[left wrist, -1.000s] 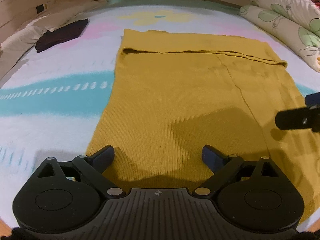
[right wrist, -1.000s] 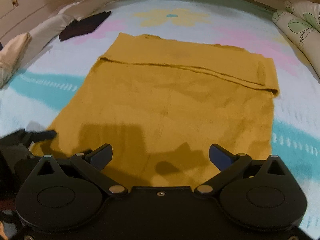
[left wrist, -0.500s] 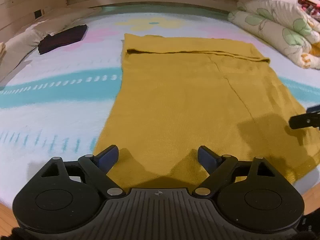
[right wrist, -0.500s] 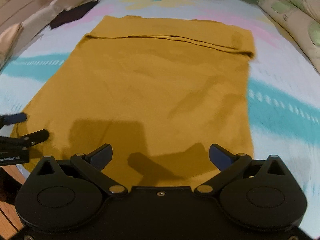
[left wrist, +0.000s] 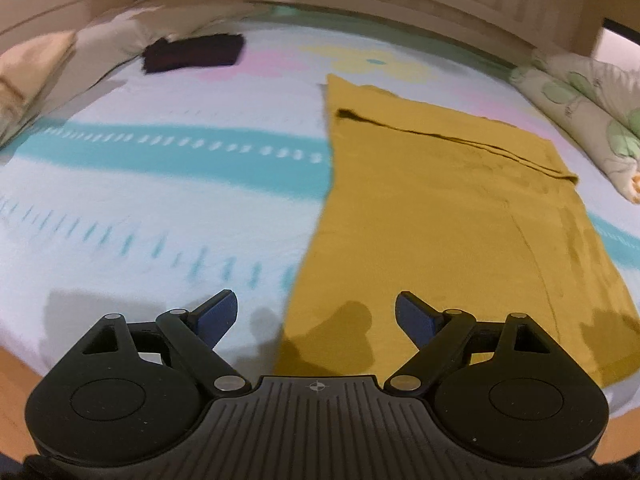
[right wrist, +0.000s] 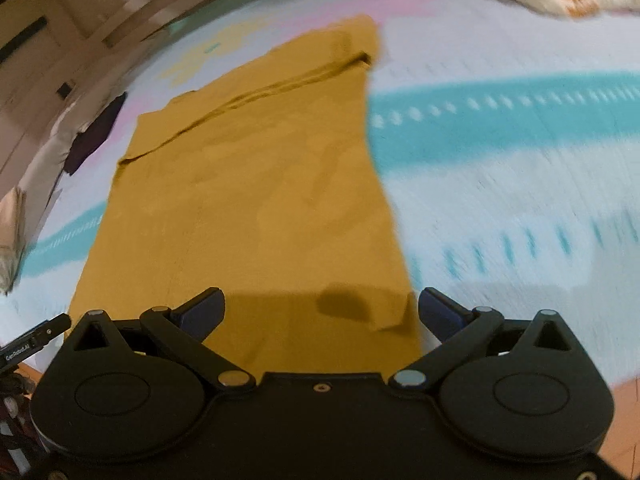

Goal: Fold small clothes
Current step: 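Move both open grippers to the hem of the sweater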

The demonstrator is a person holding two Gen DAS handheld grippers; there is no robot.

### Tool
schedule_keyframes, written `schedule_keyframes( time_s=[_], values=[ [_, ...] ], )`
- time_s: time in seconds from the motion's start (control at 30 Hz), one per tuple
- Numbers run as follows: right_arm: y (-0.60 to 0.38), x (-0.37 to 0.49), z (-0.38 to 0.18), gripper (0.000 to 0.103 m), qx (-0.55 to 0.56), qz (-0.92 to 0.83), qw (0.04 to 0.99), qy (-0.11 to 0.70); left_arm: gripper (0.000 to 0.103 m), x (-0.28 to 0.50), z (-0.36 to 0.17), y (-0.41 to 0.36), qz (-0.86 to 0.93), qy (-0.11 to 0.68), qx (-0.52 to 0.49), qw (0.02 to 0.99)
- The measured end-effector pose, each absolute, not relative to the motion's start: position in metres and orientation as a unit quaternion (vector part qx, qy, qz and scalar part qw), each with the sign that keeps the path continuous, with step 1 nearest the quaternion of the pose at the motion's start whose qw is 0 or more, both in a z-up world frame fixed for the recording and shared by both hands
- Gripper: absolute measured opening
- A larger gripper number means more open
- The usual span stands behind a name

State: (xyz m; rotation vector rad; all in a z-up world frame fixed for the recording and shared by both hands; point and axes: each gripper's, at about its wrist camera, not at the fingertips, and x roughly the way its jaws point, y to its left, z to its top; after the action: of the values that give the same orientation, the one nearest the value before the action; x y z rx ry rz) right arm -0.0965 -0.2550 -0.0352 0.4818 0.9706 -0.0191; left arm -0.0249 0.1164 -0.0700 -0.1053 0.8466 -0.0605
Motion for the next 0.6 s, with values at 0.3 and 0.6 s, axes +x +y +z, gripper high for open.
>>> schedule_keyframes(
  time_s=[0.3,0.6],
  values=[
    [-0.274,-0.104,-0.054,0.103,0.3,-0.008,0.829,0.471,0.086,-0.012,-0.087,0.132,-0.024,0.462,-0.097,0.881],
    [-0.275,-0.103,-0.058,0.103,0.323,0.008,0.82,0.472,0.087,-0.011,-0.089,0.133,-0.032,0.467,-0.094,0.879]
  ],
)
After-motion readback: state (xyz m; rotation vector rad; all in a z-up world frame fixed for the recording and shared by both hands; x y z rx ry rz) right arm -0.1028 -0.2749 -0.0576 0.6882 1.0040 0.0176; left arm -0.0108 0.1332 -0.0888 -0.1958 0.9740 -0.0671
